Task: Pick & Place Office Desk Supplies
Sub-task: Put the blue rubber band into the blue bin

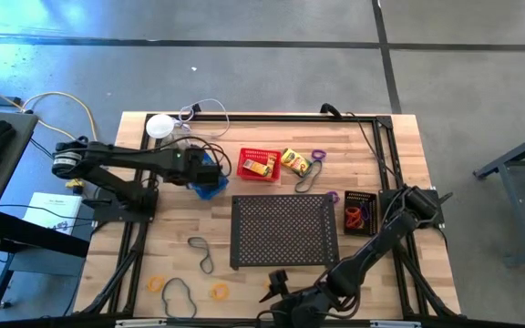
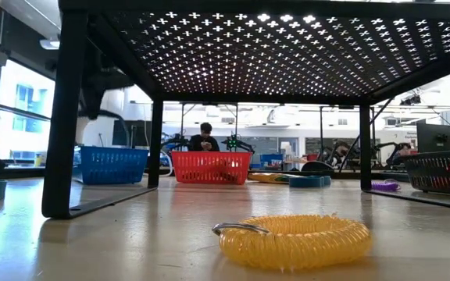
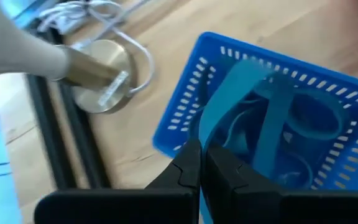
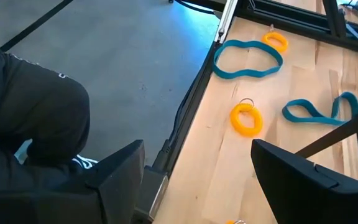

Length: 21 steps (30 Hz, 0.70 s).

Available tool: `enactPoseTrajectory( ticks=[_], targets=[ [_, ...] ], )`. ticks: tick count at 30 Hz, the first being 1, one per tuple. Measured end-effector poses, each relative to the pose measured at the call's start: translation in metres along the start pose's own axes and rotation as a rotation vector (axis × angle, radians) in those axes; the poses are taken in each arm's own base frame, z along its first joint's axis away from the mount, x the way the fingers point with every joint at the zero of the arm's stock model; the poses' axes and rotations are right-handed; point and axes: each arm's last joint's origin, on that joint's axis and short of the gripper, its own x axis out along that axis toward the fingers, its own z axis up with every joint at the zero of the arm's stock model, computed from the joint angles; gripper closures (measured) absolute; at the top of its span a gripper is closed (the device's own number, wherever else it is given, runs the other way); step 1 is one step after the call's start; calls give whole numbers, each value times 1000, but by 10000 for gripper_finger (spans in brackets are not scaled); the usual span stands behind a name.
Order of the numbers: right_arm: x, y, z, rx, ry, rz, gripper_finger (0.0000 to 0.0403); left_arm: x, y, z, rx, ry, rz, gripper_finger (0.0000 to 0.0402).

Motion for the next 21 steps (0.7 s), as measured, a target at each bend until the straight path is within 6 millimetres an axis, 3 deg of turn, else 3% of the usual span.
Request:
enactPoseTrajectory(
  ticks=[6,11,21],
  targets=[
    [3,-11,2,2,2,-21,119,19,2,3,25,73,-19,401],
    [7,-25,4,2,8,-48,119,24,-6,12,157,79,-139,401],
    [9,-35,1,14,50,-72,119,25,-14,10,800,11,-201,401]
  ],
)
